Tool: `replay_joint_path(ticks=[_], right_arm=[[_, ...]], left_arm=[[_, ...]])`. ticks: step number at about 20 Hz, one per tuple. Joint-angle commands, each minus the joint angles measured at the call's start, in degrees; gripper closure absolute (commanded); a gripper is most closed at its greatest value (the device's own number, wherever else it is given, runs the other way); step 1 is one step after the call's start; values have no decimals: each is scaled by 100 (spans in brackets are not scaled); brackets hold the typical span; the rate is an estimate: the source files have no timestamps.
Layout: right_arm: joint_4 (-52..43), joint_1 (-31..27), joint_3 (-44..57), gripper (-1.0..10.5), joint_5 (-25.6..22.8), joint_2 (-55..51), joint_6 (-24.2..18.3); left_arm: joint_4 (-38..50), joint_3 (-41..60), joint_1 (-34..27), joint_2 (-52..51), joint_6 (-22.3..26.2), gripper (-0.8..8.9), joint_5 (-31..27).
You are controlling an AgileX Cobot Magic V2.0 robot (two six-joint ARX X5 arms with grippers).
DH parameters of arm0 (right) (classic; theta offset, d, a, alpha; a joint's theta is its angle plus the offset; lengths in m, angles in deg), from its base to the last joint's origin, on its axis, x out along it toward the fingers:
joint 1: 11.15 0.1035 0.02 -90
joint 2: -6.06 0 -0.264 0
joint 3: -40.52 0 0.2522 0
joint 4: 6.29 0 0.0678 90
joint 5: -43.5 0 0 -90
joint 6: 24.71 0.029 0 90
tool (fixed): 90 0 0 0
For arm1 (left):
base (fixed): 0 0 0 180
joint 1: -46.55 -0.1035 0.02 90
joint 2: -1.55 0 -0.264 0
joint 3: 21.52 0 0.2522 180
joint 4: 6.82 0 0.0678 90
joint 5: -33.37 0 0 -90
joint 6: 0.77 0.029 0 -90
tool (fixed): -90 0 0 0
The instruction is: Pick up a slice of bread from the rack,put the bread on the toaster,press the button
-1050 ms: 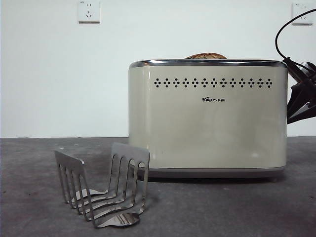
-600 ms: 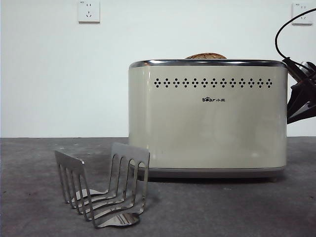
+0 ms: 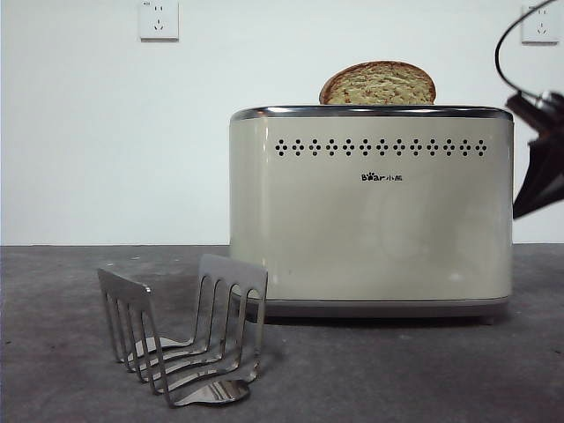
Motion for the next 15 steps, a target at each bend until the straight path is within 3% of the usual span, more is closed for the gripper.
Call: replay_joint_path(ticks=[1, 15], right_arm=[[-31, 17, 42, 953, 15, -229, -74], [55, 17, 42, 951, 13, -2177, -72]], left_arm=[[17, 28, -11, -2, 28, 822, -17], [17, 28, -11, -2, 35, 822, -9]])
